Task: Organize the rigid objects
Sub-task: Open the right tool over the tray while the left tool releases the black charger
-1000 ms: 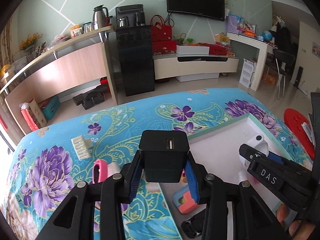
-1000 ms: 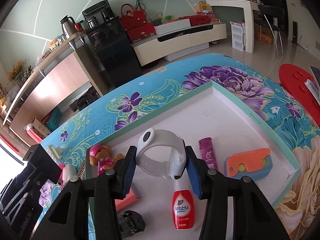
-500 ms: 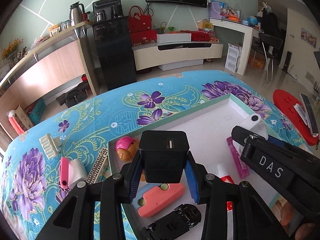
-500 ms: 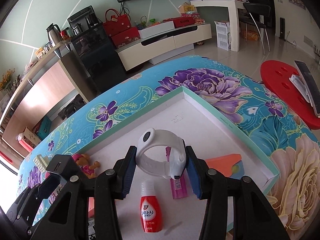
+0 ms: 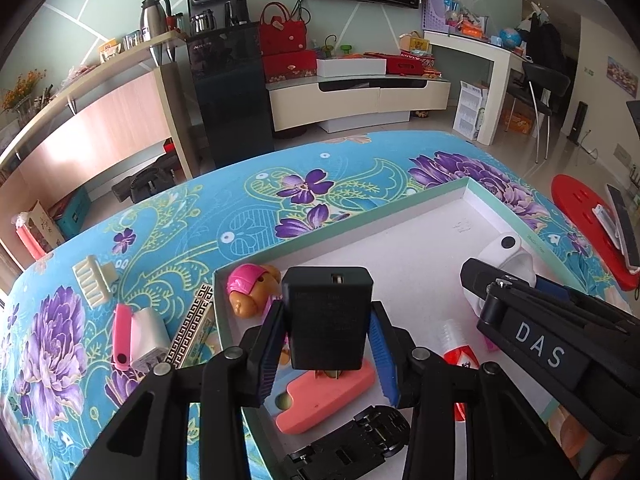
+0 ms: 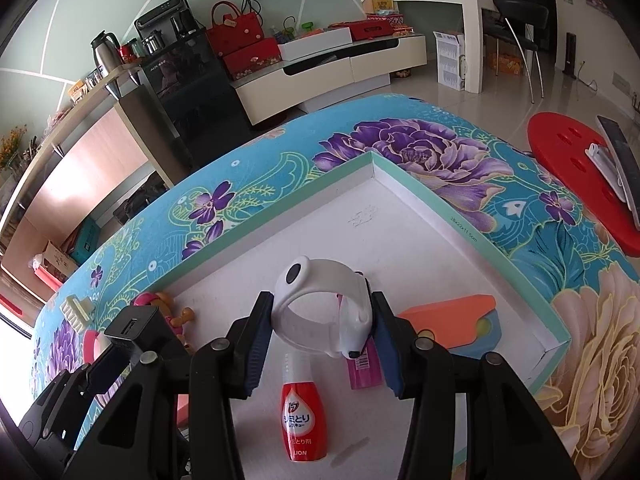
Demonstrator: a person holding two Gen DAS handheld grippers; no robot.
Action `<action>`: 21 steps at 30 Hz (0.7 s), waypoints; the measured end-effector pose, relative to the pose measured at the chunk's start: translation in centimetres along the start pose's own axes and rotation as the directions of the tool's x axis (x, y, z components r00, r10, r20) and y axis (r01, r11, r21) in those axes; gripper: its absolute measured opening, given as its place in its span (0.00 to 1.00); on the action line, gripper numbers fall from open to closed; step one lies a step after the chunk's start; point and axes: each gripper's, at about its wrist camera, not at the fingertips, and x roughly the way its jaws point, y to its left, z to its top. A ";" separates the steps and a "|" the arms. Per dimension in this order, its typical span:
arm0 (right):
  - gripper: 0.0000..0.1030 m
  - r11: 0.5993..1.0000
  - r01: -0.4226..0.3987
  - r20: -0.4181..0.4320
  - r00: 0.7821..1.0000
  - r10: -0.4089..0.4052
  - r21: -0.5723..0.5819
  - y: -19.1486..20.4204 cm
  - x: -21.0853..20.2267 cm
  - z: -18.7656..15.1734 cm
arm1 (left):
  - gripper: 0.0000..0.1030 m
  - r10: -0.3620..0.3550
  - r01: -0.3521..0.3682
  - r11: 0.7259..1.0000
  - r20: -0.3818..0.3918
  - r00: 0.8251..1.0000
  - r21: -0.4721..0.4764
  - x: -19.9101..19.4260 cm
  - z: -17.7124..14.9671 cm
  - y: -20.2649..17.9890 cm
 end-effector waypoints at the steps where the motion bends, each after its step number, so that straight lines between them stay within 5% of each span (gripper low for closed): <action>1: 0.48 1.000 0.001 -0.002 1.000 -0.001 0.001 0.0 0.0 0.0 | 0.47 0.001 -0.001 1.000 -0.001 1.000 0.000 0.0 0.0 0.0; 3: 0.48 1.000 0.005 -0.006 1.000 -0.005 0.005 -0.1 0.1 0.0 | 0.60 0.003 -0.003 1.000 -0.005 1.000 -0.002 0.0 0.0 0.1; 21: 0.55 1.000 0.019 0.020 1.000 -0.018 -0.024 0.7 -0.9 0.2 | 0.66 0.033 -0.033 0.998 0.000 0.999 -0.047 -1.0 0.2 2.2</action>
